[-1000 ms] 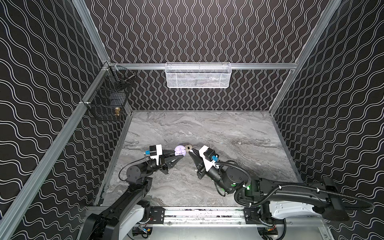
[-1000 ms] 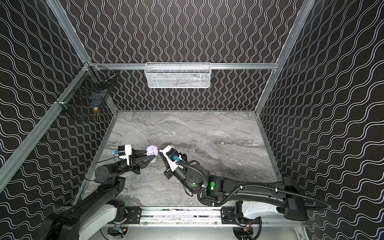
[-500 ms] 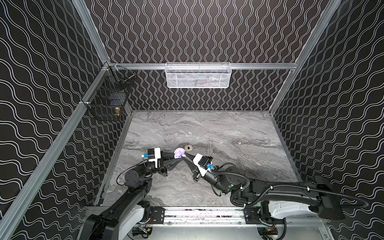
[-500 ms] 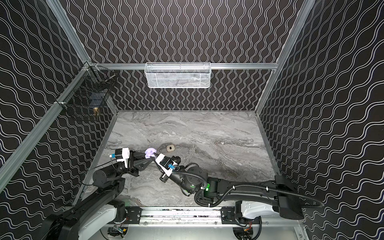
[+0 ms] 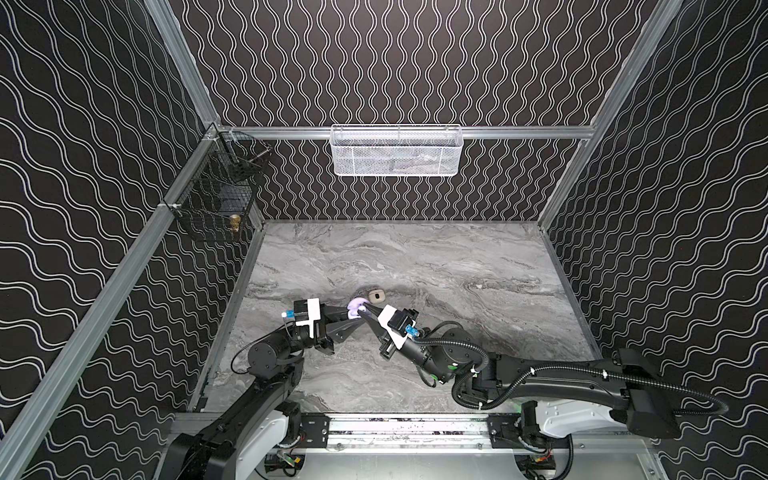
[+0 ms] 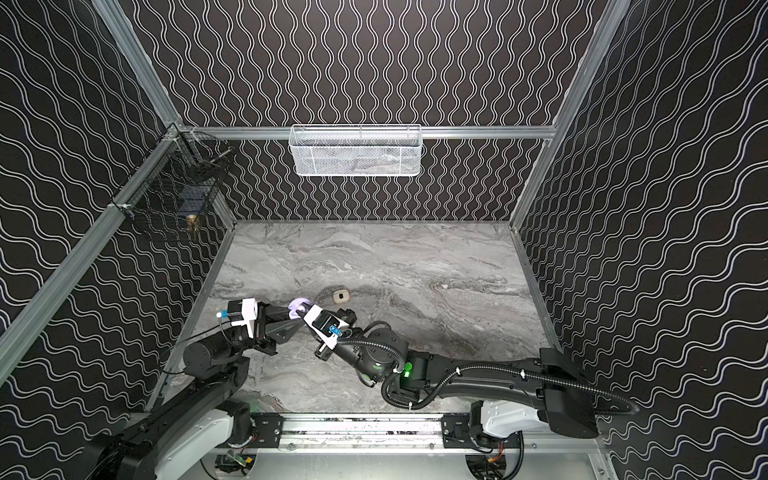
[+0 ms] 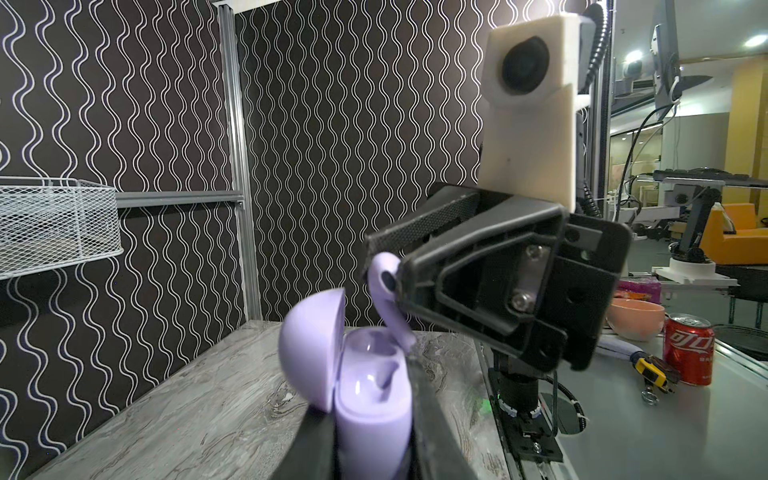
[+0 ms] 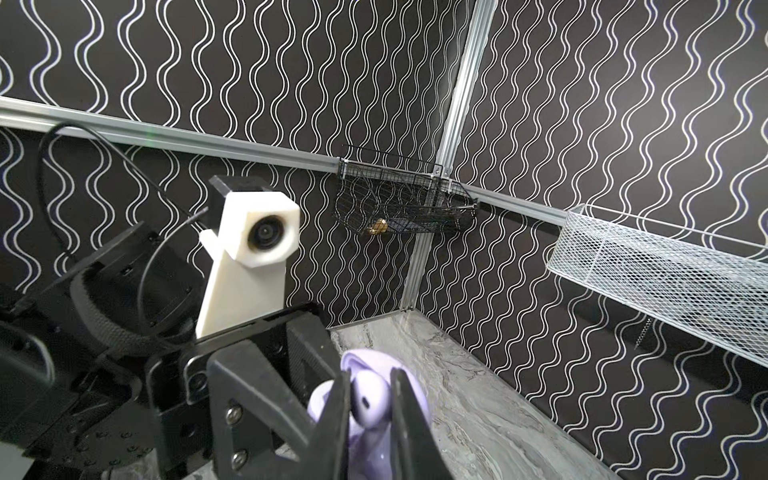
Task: Insert the wireless bluetooth earbuds into the charging case
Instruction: 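Lower the lilac earbud into the open case slot with the right gripper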
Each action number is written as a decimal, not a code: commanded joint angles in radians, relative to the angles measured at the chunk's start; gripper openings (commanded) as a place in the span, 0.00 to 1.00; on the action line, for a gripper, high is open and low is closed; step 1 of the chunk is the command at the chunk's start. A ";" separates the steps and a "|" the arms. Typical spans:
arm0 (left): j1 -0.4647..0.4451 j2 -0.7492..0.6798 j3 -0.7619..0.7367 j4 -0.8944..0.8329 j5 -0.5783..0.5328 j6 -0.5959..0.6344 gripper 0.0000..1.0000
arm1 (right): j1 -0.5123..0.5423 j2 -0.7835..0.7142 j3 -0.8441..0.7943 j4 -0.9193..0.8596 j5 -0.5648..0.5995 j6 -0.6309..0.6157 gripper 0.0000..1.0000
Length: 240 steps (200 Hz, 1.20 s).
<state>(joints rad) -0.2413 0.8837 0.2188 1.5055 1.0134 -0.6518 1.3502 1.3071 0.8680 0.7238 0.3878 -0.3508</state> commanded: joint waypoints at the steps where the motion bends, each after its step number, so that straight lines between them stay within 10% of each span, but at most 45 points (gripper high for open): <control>1: 0.000 -0.002 0.002 0.039 0.007 -0.009 0.00 | -0.007 -0.012 0.006 0.030 -0.004 0.010 0.08; 240: 0.000 -0.030 0.016 -0.063 -0.029 0.015 0.00 | -0.012 0.002 -0.045 0.059 -0.112 -0.005 0.12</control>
<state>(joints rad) -0.2424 0.8497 0.2279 1.4208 1.0061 -0.6468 1.3376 1.3045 0.8196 0.7757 0.3248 -0.3515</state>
